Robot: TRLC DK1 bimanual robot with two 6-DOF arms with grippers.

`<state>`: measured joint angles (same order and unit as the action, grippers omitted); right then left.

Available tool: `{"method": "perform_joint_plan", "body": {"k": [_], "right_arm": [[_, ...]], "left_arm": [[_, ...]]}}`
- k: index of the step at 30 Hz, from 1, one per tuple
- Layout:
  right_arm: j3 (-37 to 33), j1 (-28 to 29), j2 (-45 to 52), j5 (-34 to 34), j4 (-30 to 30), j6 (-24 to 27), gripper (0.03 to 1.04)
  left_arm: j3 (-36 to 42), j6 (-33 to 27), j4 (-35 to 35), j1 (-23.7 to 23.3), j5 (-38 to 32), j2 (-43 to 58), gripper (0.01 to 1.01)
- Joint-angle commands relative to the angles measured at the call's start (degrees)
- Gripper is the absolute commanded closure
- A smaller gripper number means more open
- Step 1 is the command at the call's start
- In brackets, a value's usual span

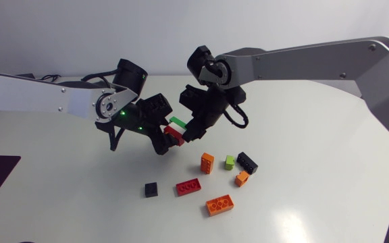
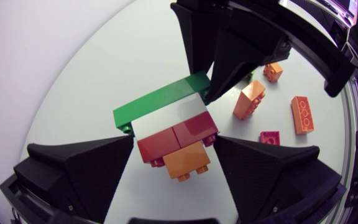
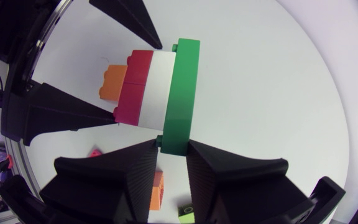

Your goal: Disassemble duplo

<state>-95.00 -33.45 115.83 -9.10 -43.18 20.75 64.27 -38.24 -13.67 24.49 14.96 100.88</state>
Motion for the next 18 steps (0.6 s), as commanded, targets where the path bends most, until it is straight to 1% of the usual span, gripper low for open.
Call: {"method": "perform_joint_plan", "body": {"k": [1,3,6,10,14,18], "right_arm": [[-1.24,-0.74,-1.92,0.14,-0.94,-1.68,0.86],[-1.15,-0.74,-2.01,0.84,-0.94,-2.12,0.86],[-1.06,-0.56,-2.28,1.02,-0.94,-2.38,0.86],[-1.06,-0.47,-2.45,1.37,-1.12,-2.82,0.86],[-0.8,-0.56,-2.54,1.54,-1.03,-3.18,0.86],[0.17,-0.56,-2.72,1.54,-0.68,-3.18,0.86]], "left_arm": [[-1.25,1.24,1.19,-0.06,-0.9,1.42,0.295],[-1.34,1.41,1.28,-0.15,-0.99,1.6,0.352],[-1.69,1.59,1.37,-0.32,-1.07,1.51,0.364],[-1.78,1.76,1.45,-0.58,-1.07,1.6,0.498],[-2.22,1.76,1.54,-0.67,-1.07,1.42,0.61],[-2.57,1.76,1.54,-0.85,-0.72,1.25,0.607]]}}
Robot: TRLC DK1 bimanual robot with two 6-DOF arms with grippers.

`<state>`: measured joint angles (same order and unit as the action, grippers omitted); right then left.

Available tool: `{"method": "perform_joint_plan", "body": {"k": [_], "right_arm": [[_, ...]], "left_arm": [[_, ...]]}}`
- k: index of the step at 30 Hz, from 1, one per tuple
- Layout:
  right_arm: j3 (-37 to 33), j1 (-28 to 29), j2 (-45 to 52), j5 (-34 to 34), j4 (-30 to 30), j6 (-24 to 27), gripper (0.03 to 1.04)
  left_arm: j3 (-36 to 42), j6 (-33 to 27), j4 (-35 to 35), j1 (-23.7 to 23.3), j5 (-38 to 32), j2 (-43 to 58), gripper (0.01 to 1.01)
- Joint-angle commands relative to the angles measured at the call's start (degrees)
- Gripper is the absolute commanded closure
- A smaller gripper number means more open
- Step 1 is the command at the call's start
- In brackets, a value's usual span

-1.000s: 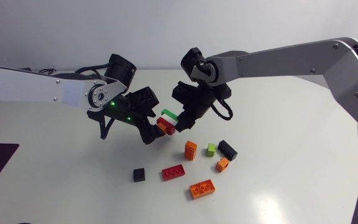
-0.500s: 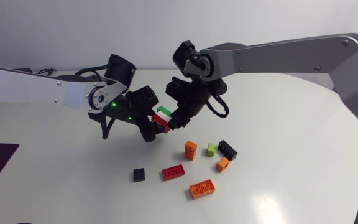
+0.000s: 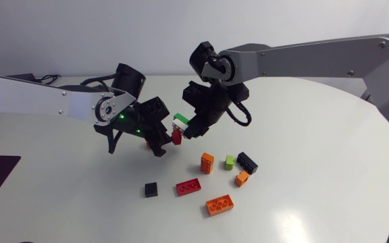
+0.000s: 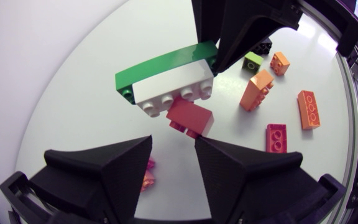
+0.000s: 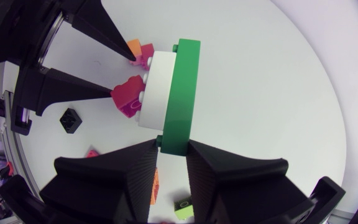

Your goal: Disassemble duplo

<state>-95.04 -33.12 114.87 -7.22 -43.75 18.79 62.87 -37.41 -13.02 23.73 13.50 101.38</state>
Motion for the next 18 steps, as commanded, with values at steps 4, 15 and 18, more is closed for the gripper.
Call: {"method": "perform_joint_plan", "body": {"k": [4,15,18], "right_arm": [[1.53,-0.8,-1.67,-0.25,0.42,-1.12,0.86],[5.84,1.66,-0.26,1.25,3.49,0.46,0.86],[5.92,2.45,-0.08,1.51,3.84,0.99,0.85]], "left_arm": [[-1.52,1.02,0.89,-0.08,1.09,0.75,0.602],[-3.28,1.11,0.62,0.62,3.2,-0.13,0.57],[-3.11,0.93,0.45,0.71,3.47,-0.31,0.57]]}}
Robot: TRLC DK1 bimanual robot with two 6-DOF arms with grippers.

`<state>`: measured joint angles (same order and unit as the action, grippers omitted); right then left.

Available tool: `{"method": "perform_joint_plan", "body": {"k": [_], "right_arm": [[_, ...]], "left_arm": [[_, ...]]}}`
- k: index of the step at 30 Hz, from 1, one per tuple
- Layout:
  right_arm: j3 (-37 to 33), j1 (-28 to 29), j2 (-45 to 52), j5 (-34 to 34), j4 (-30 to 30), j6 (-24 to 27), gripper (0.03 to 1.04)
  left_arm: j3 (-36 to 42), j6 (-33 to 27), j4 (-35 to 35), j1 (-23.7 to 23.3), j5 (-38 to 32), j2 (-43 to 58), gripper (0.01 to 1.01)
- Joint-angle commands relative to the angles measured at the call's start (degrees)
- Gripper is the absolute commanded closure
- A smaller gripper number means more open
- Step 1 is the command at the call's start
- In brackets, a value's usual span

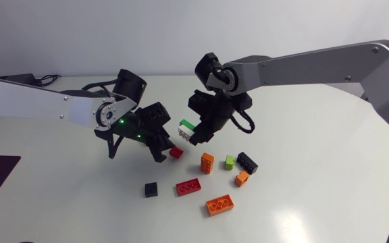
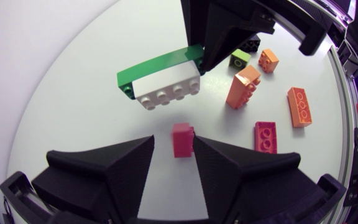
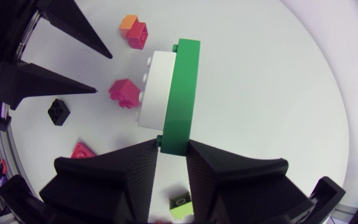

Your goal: Disassemble duplo

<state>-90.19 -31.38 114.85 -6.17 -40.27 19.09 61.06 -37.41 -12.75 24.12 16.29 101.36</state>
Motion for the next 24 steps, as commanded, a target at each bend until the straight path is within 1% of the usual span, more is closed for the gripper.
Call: {"method": "perform_joint_plan", "body": {"k": [1,5,8,9,10,14,15,17,19,20,24], "right_arm": [[1.42,0.7,-0.24,0.46,0.63,0.95,0.85],[3.44,0.26,-1.56,0.11,1.51,1.47,0.85],[5.11,-0.18,-3.14,-0.07,2.74,1.91,0.85],[5.82,-0.35,-3.75,-0.07,3.45,1.91,0.85],[6.17,-0.44,-4.37,-0.07,3.8,1.83,0.85],[8.98,-0.79,-8.68,-0.24,6.61,1.56,0.85],[10.3,-1.06,-10.26,-0.51,7.93,1.56,0.85],[12.23,-1.14,-12.63,-0.33,10.04,1.21,0.85],[14.87,-1.32,-15.18,-0.33,13.82,0.95,0.85],[15.49,-1.23,-16.06,-0.42,14.52,0.77,0.85],[18.21,-1.23,-19.49,-0.51,20.14,-0.81,0.85]], "left_arm": [[-1.12,0.85,0.19,0.23,0.67,-0.11,0.552],[0.2,0.32,0.19,0.05,0.58,0.94,0.398],[1.7,1.9,-0.17,-0.21,1.02,0.77,0.244],[2.66,3.22,-1.57,-0.48,3.22,0.68,0.198],[4.42,5.15,-3.77,-1.53,6.82,0.86,0.18],[11.89,12.45,-10.54,-7.6,21.41,3.67,0.167],[12.86,14.47,-10.8,-9.27,24.84,4.02,0.167],[13.65,17.81,-10.71,-11.73,28.62,4.2,0.167],[13.91,20.8,-10.71,-14.1,33.36,4.37,0.167],[13.91,22.38,-10.19,-15.24,35.47,4.55,0.167],[13.91,24.49,-9.92,-17.97,44.7,4.99,0.169]]}}
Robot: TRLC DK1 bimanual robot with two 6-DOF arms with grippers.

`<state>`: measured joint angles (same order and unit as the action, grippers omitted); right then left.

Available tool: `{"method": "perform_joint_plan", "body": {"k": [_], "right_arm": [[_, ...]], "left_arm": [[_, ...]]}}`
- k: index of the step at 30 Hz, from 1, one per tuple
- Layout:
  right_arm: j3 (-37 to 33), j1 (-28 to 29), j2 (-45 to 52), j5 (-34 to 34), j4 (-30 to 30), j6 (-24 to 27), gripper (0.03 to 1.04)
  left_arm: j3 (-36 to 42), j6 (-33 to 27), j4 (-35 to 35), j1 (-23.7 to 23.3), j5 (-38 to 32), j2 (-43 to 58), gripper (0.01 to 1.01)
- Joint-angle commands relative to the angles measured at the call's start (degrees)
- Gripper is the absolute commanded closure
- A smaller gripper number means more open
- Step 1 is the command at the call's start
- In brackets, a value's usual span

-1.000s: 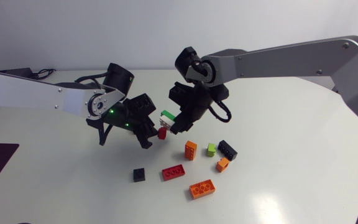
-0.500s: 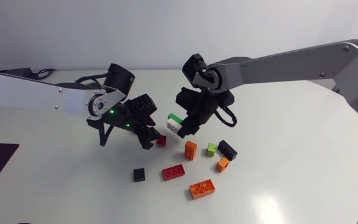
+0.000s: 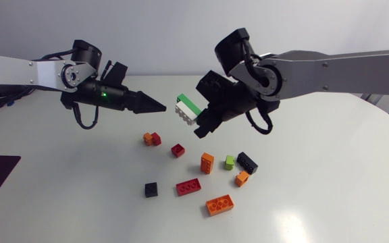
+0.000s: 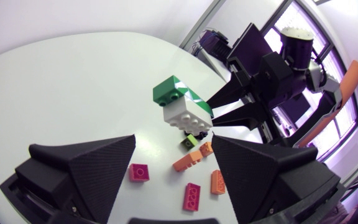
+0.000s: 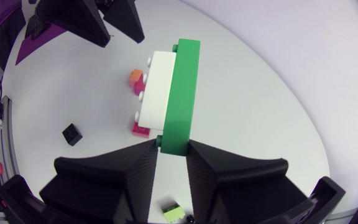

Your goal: Disassemble duplo

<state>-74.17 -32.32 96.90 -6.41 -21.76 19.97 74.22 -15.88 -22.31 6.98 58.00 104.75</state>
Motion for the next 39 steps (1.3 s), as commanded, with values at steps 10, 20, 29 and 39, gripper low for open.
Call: {"method": "perform_joint_plan", "body": {"k": [10,20,29,39], "right_arm": [[4.03,-0.47,-6.02,-1.32,9.72,-6.69,0.85],[7.99,-2.49,-7.69,-1.76,16.05,-8.54,0.85],[8.78,-3.63,-8.4,-1.41,19.39,-8.8,0.85],[9.04,-3.54,-8.4,0.7,22.11,-8.01,0.85]], "left_arm": [[-1.53,3.75,1.47,-0.13,12.93,-2.44,0.161],[-2.58,20.19,18.61,0.66,13.99,-2.09,0.161],[-2.85,28.27,26.61,2.42,13.99,-1.04,0.193],[-3.64,28.27,27.05,3.21,13.28,-0.77,0.259]]}}
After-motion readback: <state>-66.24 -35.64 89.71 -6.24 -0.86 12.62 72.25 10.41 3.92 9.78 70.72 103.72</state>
